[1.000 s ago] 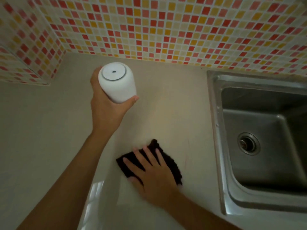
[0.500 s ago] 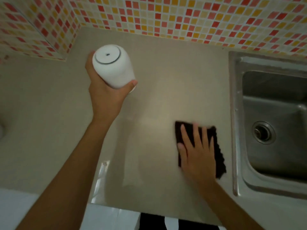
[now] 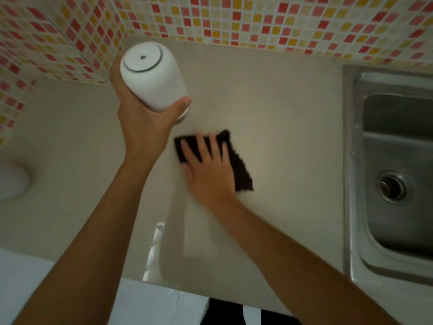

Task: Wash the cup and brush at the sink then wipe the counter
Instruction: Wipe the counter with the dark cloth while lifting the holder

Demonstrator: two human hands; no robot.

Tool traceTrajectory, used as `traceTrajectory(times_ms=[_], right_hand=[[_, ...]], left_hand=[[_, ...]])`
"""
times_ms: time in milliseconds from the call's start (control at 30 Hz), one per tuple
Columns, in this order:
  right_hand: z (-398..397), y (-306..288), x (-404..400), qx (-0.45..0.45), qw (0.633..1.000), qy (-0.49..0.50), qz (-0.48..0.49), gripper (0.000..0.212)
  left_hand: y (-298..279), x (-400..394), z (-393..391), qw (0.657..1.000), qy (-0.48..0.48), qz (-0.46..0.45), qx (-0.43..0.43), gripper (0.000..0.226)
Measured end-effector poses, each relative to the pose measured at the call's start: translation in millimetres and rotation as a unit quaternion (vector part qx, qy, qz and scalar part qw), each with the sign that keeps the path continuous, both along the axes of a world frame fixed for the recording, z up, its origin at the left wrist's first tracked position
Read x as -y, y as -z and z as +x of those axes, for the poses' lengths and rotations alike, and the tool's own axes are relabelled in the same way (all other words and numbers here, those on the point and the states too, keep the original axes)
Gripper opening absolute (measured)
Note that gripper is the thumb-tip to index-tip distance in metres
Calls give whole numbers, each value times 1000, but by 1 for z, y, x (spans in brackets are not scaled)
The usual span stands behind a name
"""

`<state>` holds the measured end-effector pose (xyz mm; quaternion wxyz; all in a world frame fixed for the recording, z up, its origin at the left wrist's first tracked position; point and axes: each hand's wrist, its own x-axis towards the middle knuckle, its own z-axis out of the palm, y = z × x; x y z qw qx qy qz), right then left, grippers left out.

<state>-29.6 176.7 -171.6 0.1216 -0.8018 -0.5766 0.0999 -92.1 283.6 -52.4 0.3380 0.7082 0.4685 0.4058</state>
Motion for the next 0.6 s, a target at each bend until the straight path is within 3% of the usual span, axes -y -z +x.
traceTrajectory(times_ms=[100, 200, 333, 467, 533, 600], right_hand=[[-43, -10, 129, -8, 992, -127, -17, 52], [13, -14, 180, 8, 996, -77, -44, 54], [142, -5, 101, 65, 997, 40, -27, 56], [251, -2, -12, 26, 979, 186, -72, 60], [244, 3, -29, 30, 974, 209, -82, 60], [197, 5, -7, 41, 983, 171, -46, 58]], left_hand=[[1, -5, 15, 1000, 10, -1, 2, 106], [4, -2, 30, 1000, 25, -10, 11, 106], [12, 11, 51, 999, 45, -12, 11, 107], [24, 24, 58, 998, 63, -10, 14, 108], [26, 26, 55, 997, 69, -9, 13, 108], [25, 24, 53, 997, 72, -7, 6, 107]])
